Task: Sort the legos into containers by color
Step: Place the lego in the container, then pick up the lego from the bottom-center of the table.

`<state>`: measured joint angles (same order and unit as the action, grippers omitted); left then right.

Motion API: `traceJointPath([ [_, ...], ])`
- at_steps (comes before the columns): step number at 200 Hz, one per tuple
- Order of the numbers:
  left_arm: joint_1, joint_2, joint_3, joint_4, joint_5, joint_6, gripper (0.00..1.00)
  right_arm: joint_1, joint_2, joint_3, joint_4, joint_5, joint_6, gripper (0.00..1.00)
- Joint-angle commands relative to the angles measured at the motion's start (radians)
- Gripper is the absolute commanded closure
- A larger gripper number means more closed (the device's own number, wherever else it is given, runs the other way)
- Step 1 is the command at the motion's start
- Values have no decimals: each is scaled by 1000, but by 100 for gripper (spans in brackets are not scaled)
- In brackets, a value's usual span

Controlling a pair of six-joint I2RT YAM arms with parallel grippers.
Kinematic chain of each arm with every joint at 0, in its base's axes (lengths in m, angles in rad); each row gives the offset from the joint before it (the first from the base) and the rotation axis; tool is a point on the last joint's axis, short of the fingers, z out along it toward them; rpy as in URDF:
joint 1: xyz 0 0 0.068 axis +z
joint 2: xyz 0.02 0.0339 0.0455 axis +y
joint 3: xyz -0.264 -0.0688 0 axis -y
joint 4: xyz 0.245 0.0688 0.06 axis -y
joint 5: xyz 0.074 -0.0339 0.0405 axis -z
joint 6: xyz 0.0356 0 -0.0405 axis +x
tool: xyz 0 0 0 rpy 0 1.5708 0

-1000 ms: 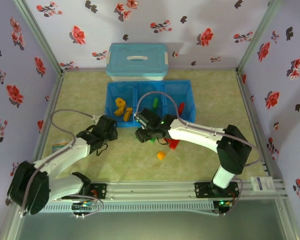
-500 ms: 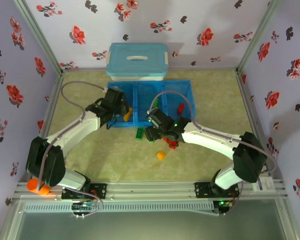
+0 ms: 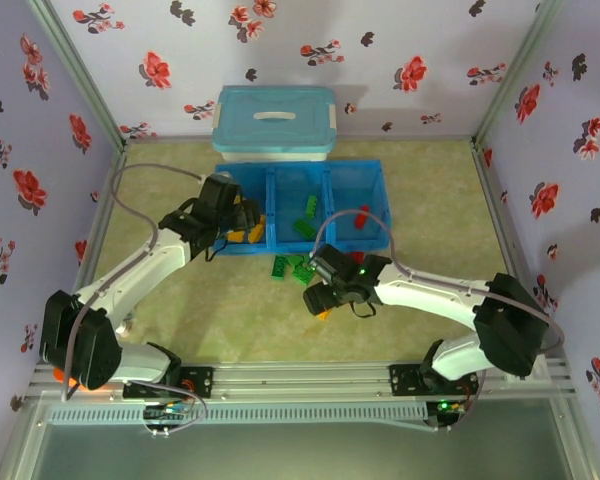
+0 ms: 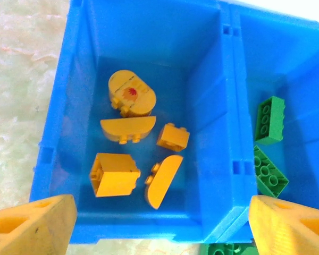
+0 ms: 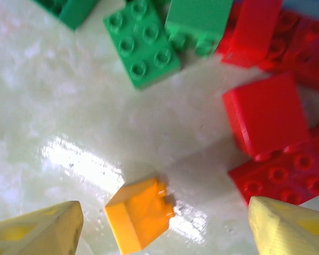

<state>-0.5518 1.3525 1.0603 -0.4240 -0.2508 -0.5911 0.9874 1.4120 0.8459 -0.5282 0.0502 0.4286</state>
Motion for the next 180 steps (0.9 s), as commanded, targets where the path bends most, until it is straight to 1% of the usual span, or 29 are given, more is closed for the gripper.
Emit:
traceJointPath([
  [1,-3,-44,-47,0,-10,0,16,34,24,-21,20,-58,36,19],
  [29,-3,-66,-86,4,-11,-10,16,62,93,-6,20,-61,41,22],
  [46,-4,-83,-108,4,-10,-12,16,76,127,0,13,-36,53,24],
  [70,-3,-110,-146,10,-15,-18,16,85,159,-7,16,-7,63,32],
  [108,-3,-140,-200,16,-19,-30,16,94,200,36,2,22,57,60],
  [136,-3,-169,-228,3,-38,-30,16,109,218,99,-55,54,35,71],
  [160,-3,-202,-250,-5,-55,-32,16,114,208,146,-63,41,11,75],
  [180,-3,-230,-271,-10,-57,-42,16,112,200,211,-49,39,-27,74],
])
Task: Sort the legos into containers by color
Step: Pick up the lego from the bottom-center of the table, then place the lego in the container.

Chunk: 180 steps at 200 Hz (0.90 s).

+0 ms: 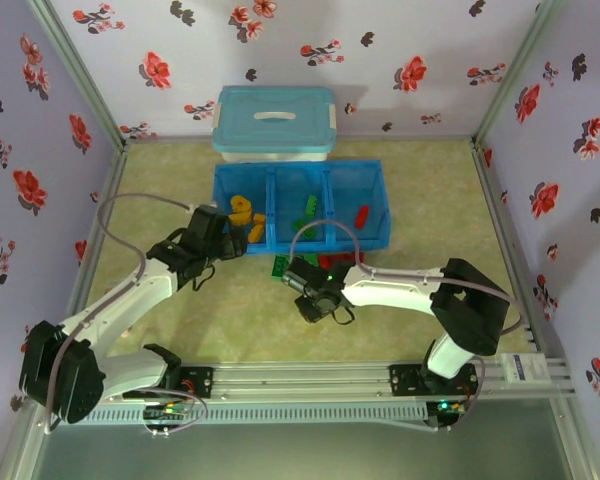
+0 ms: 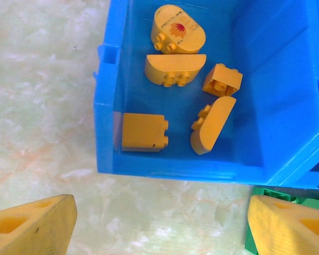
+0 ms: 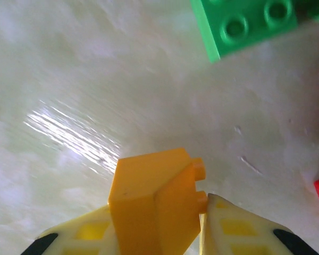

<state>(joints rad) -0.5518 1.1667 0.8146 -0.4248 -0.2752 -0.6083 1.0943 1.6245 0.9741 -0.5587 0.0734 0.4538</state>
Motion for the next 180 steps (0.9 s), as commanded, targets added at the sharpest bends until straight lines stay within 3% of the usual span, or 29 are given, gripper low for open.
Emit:
traceJointPath([
  [1,-3,-46,-26,-9,-32,-25,16,5,-13,89,-19,18,-54,75],
  [57,-9,-154,-92,-57,-21,-76,17,-61,163,536,-100,60,-212,73],
  [110,-47,-281,-164,-85,-22,-153,24,-163,457,1005,-256,19,-302,69],
  [120,-63,-285,-176,-83,-23,-164,24,-178,503,1080,-278,13,-312,59],
  [124,-69,-285,-179,-83,-23,-169,25,-184,519,1113,-292,18,-313,51],
  [132,-80,-284,-185,-81,-24,-174,25,-194,556,1184,-335,26,-313,24],
  [137,-86,-283,-188,-81,-25,-175,25,-198,573,1226,-364,30,-313,17],
  [154,-106,-279,-195,-77,-27,-179,25,-194,570,1287,-403,50,-314,6],
  [180,-130,-251,-205,-25,-17,-166,27,-195,439,1126,-294,60,-296,2],
])
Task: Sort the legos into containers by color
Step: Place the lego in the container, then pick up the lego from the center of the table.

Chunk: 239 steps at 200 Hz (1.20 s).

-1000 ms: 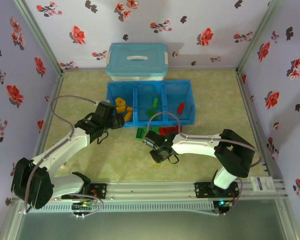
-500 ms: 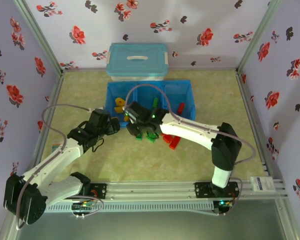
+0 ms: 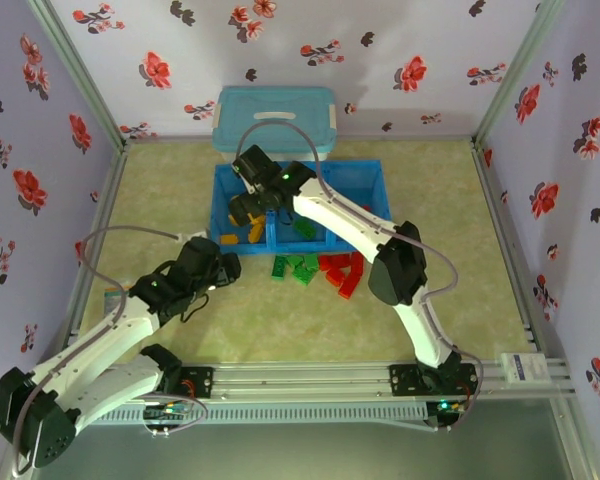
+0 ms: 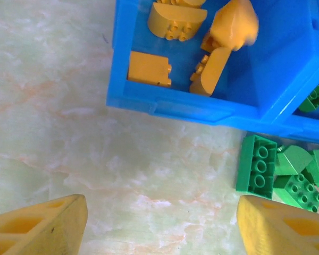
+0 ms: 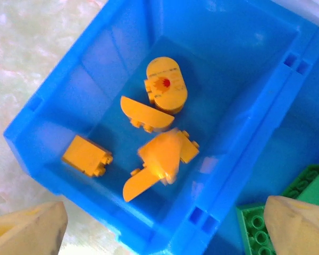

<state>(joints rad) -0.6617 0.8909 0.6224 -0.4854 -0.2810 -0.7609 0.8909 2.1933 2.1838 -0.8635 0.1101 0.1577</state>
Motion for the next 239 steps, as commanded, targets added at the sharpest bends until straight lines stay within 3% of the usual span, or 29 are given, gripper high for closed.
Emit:
traceJointPath([
  [1,-21,27,-12,37,-10,-11,27,9,-135,-92,14,23,1,2],
  [42,-60,161,12,152,71,47,24,9,-329,-364,117,58,25,2],
  [111,-140,458,136,239,94,72,25,-27,-619,-783,267,104,109,1],
  [186,-159,716,294,224,127,65,33,-103,-832,-1065,323,124,182,1],
  [239,-168,817,350,184,129,63,40,-142,-907,-1157,345,111,202,1],
])
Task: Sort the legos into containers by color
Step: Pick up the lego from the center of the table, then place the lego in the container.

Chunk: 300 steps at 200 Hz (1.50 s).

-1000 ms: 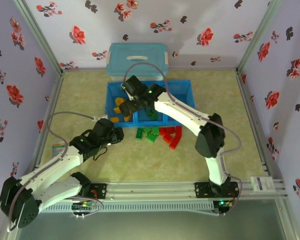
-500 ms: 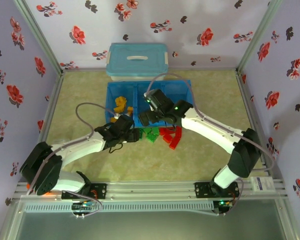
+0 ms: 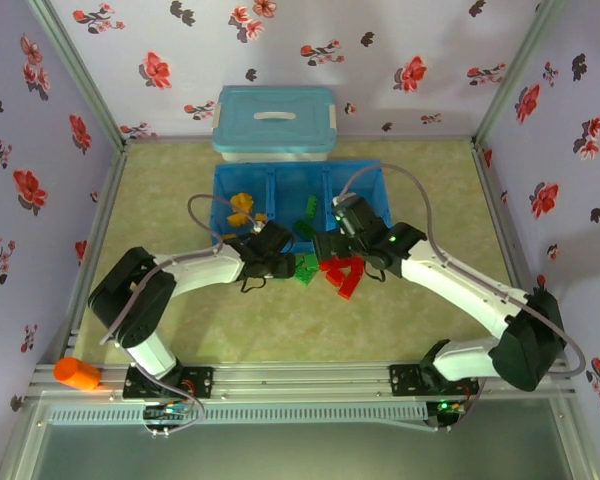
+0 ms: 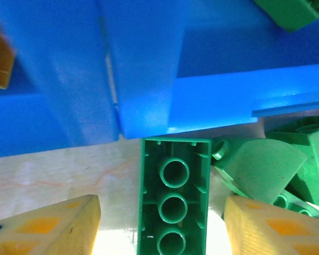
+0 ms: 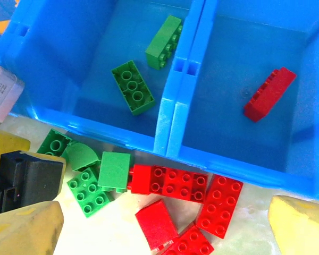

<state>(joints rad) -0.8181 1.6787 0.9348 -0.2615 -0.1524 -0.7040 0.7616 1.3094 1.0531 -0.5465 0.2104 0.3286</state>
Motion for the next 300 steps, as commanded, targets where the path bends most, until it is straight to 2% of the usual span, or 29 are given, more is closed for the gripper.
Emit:
traceJointPath([
  [1,-12,30,38,-41,0,6,40,-13,-24,-28,28,11,31,1],
  [34,-12,48,29,-56,-14,8,49,-21,-37,-45,37,8,33,1],
  [49,-22,36,30,-87,-49,-6,62,-22,-36,-46,40,6,33,1],
  [61,-56,-9,33,-112,-120,7,67,-22,-36,-44,37,5,31,1],
  [113,-90,-173,85,-180,-159,31,70,-28,-25,-31,38,9,29,1],
  [139,-92,-202,137,-148,-159,93,69,-45,-28,-31,8,99,83,1],
  [175,-68,-104,301,-180,-142,169,68,-82,-67,-67,0,86,122,1],
  [247,19,107,520,-180,-46,218,68,-93,-171,-178,-12,77,167,1],
  [257,31,127,553,-196,-42,213,64,-93,-178,-189,-10,70,171,1],
  [266,40,141,582,-218,-41,210,47,-93,-180,-197,-9,64,175,1],
  [272,42,143,597,-229,-42,212,32,-93,-180,-200,-9,60,177,1],
  [277,42,140,603,-232,-45,214,25,-93,-180,-202,-7,58,178,1],
  [300,38,92,568,-190,-45,218,21,-93,-173,-210,-1,45,182,1],
])
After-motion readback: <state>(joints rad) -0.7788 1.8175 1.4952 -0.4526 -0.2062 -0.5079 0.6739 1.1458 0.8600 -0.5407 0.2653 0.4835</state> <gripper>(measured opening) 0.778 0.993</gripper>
